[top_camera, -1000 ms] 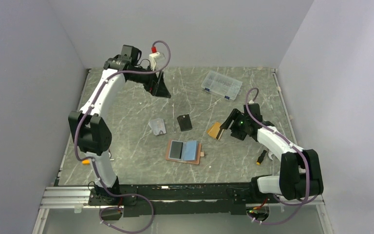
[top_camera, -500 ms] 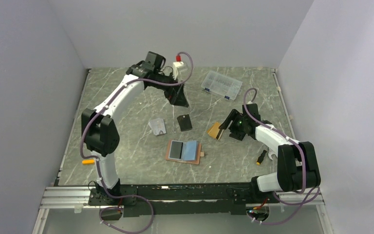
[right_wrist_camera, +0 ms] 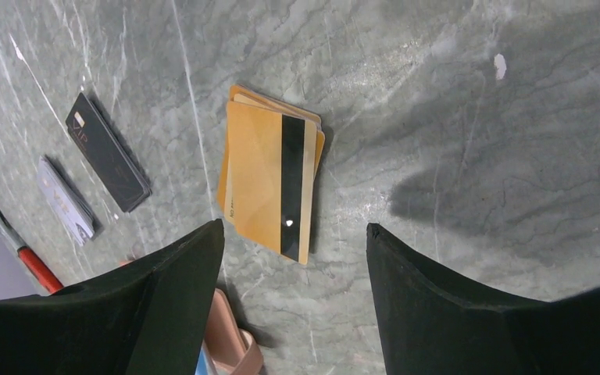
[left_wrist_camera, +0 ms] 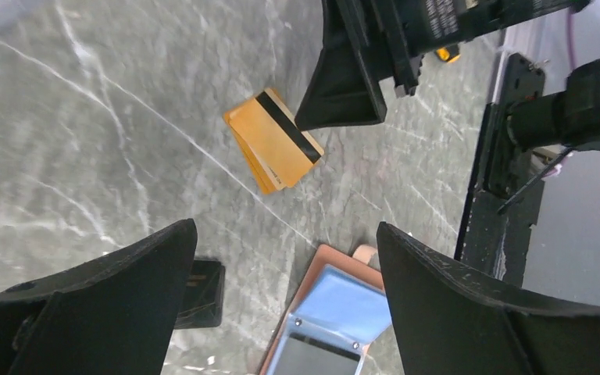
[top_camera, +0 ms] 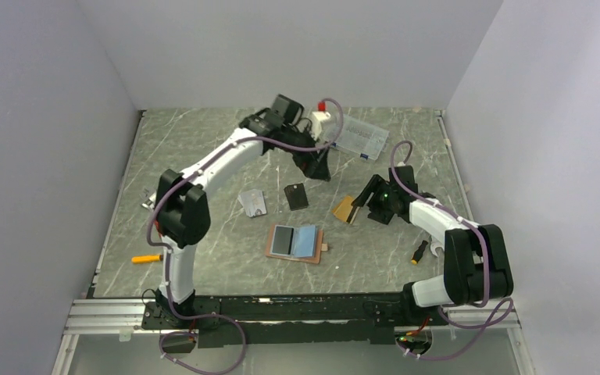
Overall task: Put the credit cards into the card holder
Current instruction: Pick up the credit card from the storage box.
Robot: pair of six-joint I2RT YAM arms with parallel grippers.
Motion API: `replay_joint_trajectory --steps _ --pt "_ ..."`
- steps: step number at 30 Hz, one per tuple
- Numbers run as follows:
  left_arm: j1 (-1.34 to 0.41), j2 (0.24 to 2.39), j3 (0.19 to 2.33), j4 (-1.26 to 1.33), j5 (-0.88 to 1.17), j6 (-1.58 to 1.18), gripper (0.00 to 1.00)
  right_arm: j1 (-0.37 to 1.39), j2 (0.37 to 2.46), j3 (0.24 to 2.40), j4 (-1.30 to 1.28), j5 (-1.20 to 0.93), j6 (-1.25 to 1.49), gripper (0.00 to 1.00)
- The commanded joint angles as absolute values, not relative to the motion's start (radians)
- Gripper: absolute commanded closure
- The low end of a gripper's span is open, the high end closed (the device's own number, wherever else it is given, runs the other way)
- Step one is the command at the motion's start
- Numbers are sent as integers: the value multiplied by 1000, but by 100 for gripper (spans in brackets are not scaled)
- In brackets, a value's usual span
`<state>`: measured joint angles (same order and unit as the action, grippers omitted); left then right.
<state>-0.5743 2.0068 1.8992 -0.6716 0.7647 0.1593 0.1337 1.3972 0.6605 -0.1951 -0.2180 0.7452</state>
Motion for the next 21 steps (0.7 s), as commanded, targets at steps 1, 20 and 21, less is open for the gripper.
replay_joint_trajectory --steps 1,20,21 --pt "-586 2036 1858 -549 585 41 10 126 1424 665 -133 -217 763 32" --pt "-590 2200 1645 -151 730 -323 23 145 1616 657 24 -304 830 41" --pt "-589 2199 1637 -153 732 -320 24 150 1614 652 23 -306 836 41"
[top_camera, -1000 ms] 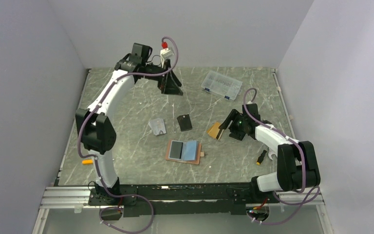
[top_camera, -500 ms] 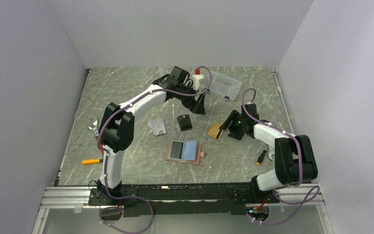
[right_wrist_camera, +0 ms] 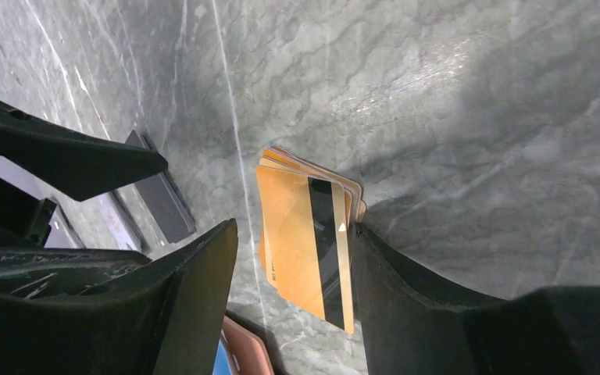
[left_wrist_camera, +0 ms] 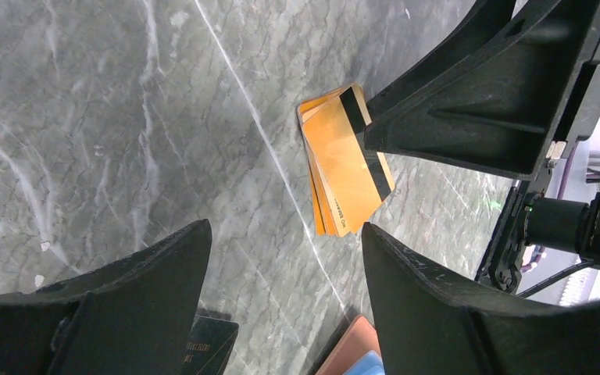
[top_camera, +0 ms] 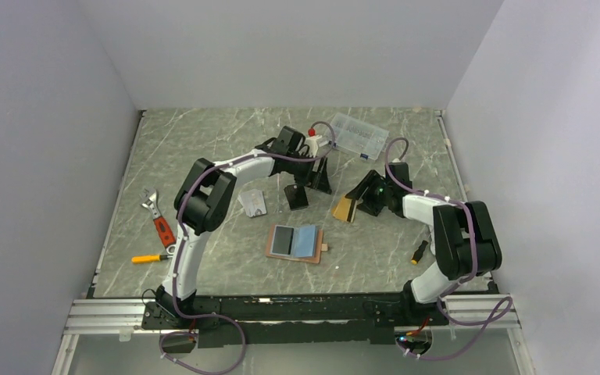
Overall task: Put the credit cards into the card holder
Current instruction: Pick up the credit card from the storage box.
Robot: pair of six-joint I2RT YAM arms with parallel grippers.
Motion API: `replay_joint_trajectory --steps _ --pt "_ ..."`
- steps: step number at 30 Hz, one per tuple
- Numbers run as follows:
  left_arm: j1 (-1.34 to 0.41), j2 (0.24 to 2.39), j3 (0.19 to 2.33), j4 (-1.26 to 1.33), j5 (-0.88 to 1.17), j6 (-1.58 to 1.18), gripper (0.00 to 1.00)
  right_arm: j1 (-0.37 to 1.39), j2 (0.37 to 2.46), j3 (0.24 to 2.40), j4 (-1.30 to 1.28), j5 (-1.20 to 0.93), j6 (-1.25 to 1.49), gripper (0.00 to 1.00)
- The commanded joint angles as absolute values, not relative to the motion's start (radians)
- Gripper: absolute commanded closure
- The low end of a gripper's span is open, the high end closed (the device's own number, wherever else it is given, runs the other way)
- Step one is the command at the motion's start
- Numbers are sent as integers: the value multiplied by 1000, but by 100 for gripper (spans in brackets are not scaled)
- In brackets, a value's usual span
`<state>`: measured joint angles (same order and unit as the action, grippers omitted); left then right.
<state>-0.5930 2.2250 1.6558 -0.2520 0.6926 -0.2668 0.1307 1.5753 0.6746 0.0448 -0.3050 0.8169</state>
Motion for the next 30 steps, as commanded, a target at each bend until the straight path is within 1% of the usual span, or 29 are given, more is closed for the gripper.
replay_joint_trajectory --steps 1,4,6,10,13,16,17,22,26,28,30 --pt "-588 2198 1633 -162 726 -314 26 156 1614 649 21 -310 844 42" --pt "-588 2195 1607 -164 718 -309 31 177 1610 647 -29 -300 860 42" --pt "-588 2197 1600 -175 726 -303 37 180 1598 635 -60 -298 859 41" --pt "-588 2201 1597 -187 722 -287 44 182 1564 596 -58 -298 873 42" --pt "-588 2216 1630 -220 721 -277 50 184 1585 600 -34 -318 882 42" --pt "-589 2235 1672 -269 714 -259 64 199 1622 618 -5 -338 899 43" --pt "-588 2236 1682 -285 714 -253 66 208 1636 627 -5 -340 903 43" --pt "-587 2218 1666 -292 698 -228 67 243 1692 684 25 -356 916 44" --pt "-586 2222 1682 -321 675 -202 67 242 1668 678 6 -335 909 45" --pt "-589 2223 1686 -319 657 -194 65 233 1652 658 4 -324 910 45" --pt "-591 2228 1697 -327 635 -182 60 222 1642 643 5 -316 911 45"
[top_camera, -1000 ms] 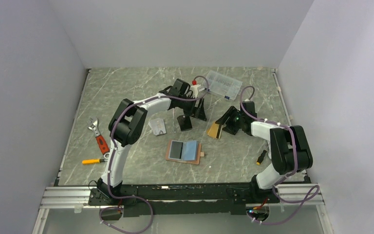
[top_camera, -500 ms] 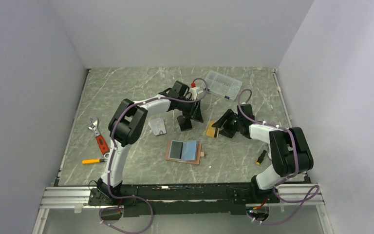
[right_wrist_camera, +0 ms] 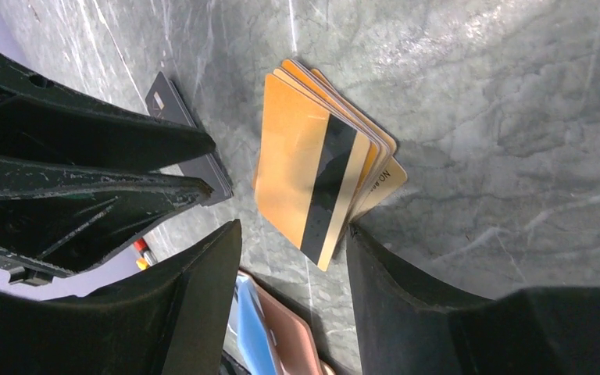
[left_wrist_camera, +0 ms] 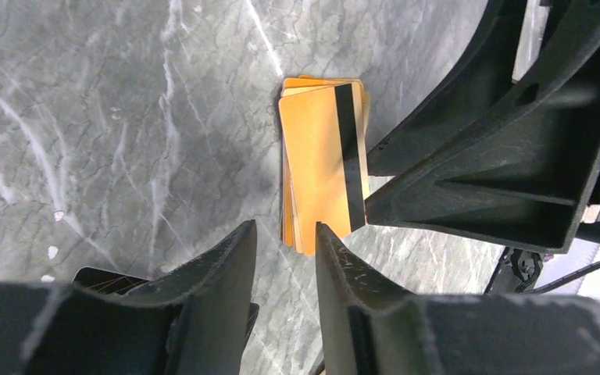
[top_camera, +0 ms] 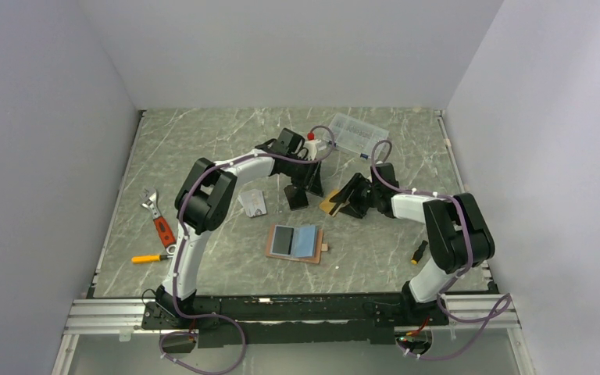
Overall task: Put the credit cards into the card holder
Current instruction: Pick up the credit card from the storage box.
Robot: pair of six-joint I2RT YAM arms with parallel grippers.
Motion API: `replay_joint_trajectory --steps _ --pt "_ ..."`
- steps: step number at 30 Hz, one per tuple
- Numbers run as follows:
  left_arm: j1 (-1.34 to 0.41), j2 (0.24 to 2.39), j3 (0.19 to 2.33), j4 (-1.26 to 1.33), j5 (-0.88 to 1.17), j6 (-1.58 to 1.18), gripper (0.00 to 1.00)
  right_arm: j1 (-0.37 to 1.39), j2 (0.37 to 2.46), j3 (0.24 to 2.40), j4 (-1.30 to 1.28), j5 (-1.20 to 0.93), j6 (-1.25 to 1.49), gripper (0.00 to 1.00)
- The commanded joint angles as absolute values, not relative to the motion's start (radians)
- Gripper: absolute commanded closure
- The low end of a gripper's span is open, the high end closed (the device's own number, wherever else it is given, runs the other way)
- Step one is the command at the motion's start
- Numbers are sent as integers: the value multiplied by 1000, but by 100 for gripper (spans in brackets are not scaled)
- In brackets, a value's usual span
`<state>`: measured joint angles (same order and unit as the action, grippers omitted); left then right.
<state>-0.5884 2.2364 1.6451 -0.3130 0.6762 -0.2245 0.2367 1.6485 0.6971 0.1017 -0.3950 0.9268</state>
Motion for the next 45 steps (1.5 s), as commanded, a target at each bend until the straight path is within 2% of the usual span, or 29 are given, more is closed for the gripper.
replay_joint_trajectory --steps 1,5,7,22,31,38,45 --pt "-593 2230 1702 -332 624 -175 56 216 1638 634 4 -311 912 45" --pt "-603 2235 1705 -330 580 -156 38 195 1634 613 11 -292 922 52" --pt "-609 2241 1708 -330 561 -149 36 187 1636 611 18 -283 925 53" --pt "-715 2266 1751 -374 330 -18 39 170 1689 589 115 -315 969 53" --pt "-726 2323 1806 -438 345 -12 41 167 1702 561 148 -332 995 53" --pt "-693 2268 1823 -482 484 -12 39 162 1687 541 154 -320 991 53" --pt "-685 2281 1861 -496 398 42 39 163 1686 530 163 -322 999 53"
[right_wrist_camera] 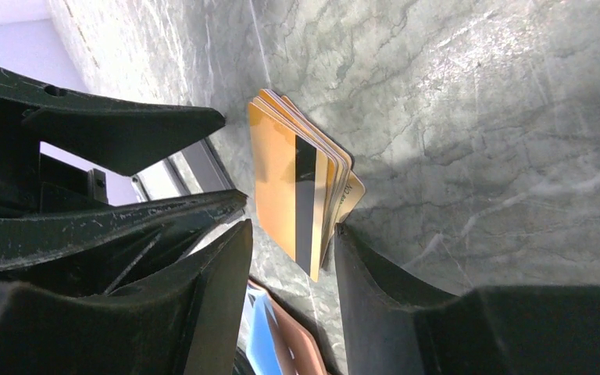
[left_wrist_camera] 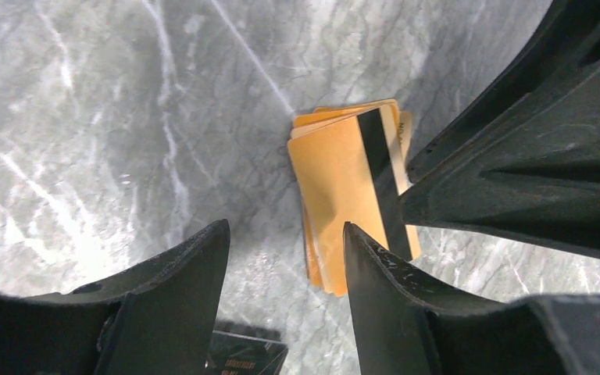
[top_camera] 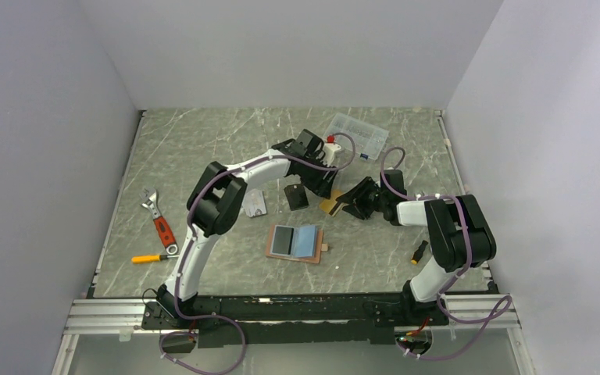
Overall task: Put the credit cards into the card holder
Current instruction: Pick up the credit card from the storage box.
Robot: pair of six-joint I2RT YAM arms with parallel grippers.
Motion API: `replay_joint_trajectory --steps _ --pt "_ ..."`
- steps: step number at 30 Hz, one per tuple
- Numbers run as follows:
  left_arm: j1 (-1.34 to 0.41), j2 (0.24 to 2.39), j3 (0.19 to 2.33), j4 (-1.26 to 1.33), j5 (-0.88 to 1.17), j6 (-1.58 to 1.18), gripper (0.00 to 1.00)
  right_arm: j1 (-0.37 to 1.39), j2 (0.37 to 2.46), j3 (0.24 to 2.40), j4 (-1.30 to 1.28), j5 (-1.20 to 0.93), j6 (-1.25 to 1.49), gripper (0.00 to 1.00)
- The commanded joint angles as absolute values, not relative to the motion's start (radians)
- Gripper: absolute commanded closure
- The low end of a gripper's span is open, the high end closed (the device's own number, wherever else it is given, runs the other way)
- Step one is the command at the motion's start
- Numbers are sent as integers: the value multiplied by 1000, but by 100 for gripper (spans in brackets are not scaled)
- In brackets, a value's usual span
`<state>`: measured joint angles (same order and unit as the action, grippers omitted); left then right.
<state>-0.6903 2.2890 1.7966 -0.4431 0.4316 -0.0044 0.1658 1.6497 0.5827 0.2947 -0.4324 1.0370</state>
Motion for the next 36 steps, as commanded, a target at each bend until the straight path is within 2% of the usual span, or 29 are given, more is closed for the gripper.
replay_joint_trajectory --steps 1,16,24,36 --pt "-684 2293 1873 -503 385 44 39 162 1683 529 163 -320 999 53" --pt "-700 2333 1867 -513 361 67 40 163 1693 520 172 -329 1010 50" --pt "-684 2294 1851 -495 484 48 39 163 1703 520 174 -332 1007 49" --pt "-719 2317 1848 -503 292 101 41 161 1729 499 228 -355 1035 49"
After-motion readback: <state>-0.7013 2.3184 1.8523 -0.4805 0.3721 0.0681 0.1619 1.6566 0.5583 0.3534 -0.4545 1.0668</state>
